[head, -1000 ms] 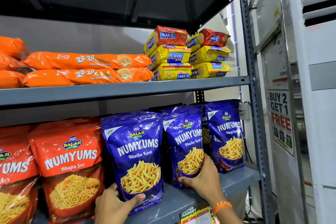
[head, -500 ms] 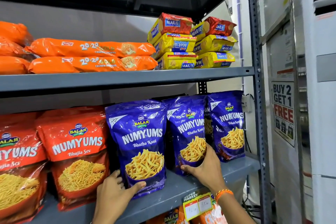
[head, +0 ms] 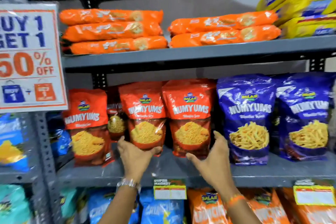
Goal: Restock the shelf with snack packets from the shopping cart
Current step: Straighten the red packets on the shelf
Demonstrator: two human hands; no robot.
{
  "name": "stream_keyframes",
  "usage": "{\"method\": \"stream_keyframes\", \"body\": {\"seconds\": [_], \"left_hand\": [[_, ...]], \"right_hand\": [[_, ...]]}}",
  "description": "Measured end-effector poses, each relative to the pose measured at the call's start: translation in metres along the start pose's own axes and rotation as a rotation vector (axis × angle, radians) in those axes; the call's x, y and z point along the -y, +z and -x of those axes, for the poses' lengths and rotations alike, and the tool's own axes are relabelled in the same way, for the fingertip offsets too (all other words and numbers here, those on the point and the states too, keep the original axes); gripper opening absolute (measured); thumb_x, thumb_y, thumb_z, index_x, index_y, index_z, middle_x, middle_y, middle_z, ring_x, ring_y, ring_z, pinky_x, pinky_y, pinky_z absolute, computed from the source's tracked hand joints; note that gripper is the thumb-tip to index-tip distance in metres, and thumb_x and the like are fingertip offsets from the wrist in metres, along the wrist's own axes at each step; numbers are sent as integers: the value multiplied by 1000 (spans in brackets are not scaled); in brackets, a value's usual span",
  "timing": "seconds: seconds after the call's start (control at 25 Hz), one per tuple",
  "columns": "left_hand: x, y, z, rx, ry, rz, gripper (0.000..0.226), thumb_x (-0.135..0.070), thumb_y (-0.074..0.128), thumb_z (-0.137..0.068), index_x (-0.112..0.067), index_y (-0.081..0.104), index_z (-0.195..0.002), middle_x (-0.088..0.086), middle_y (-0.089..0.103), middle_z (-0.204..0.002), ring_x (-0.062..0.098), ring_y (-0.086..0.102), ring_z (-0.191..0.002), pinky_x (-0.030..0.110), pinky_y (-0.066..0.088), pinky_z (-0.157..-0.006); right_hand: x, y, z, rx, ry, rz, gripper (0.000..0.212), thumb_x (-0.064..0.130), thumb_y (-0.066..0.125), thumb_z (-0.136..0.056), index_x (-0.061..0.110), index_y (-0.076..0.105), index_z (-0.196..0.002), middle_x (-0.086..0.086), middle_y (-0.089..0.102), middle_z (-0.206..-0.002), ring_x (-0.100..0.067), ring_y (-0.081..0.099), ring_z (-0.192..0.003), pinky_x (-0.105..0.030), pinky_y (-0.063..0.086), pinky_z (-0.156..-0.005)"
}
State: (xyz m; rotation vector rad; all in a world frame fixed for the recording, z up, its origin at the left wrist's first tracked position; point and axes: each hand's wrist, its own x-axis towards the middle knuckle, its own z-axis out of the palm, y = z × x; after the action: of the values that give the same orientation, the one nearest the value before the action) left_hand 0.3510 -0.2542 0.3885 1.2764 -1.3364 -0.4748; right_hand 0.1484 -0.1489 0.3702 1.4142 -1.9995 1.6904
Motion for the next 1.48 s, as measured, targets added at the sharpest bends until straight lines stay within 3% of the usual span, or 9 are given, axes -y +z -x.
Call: {"method": "stream_keyframes", "body": {"seconds": [0.08,0.2,0.32,0.48,0.6,0.92,1.2,1.32,1.48], "left_hand": [[3,-1,-24,109,-52,17,148,-46,101,-22,6,29,-141,22,54,-140,37,53,-131,43,45,-109],[29,8,-72,204,-31,18,163,-75,84,-1,-6,30,-139,14,68,-126,33,67,-117,45,55,-98],[41,10,-89,259,-4,14,154,-78,84,-11,-11,32,-139,10,70,-123,31,68,-114,47,56,-96],[40,-7,-80,257,63,-8,136,-66,91,-31,-12,37,-143,3,75,-114,24,70,-108,42,57,-94],[42,-19,-70,246,68,6,137,-63,91,-32,-16,33,-146,-2,77,-106,19,72,-104,41,58,-93],[37,-51,-47,223,145,-29,107,-62,93,-36,-24,49,-126,-7,75,-96,14,72,-89,34,59,-81],[31,-58,-40,218,159,-30,102,-59,95,-39,-20,51,-123,-11,68,-87,17,70,-87,34,59,-79],[31,-55,-38,217,165,-29,102,-57,95,-43,-19,50,-126,-8,68,-92,19,70,-91,32,57,-79],[36,-64,-26,182,119,82,112,-50,97,-46,-11,50,-139,-1,65,-116,19,65,-108,35,54,-98]], "right_hand": [[12,27,-17,57,117,87,135,51,93,-47,-5,26,-149,-25,44,-142,-41,41,-133,-51,33,-113],[20,46,-35,38,213,95,150,55,94,-43,-5,12,-153,-31,40,-144,-45,39,-133,-52,32,-114],[17,52,-42,18,233,42,149,51,94,-46,-3,7,-154,-32,42,-143,-47,44,-131,-51,36,-112],[7,53,-39,23,198,45,147,59,88,-39,5,12,-153,-25,50,-138,-43,53,-124,-49,47,-103],[2,43,-37,44,150,23,145,63,86,-34,13,17,-152,-18,53,-137,-38,56,-123,-48,52,-99],[-1,25,-28,81,102,10,139,61,90,-35,20,22,-149,-11,55,-139,-32,58,-124,-44,52,-101],[2,20,-25,70,128,1,140,71,88,-32,22,25,-147,-5,54,-139,-29,57,-125,-48,51,-103],[4,18,-25,83,123,0,141,73,87,-32,22,24,-147,-5,53,-139,-28,56,-126,-49,51,-104],[-2,19,-24,83,140,11,150,80,83,-28,20,20,-151,-9,49,-145,-31,52,-132,-51,48,-107]]}}
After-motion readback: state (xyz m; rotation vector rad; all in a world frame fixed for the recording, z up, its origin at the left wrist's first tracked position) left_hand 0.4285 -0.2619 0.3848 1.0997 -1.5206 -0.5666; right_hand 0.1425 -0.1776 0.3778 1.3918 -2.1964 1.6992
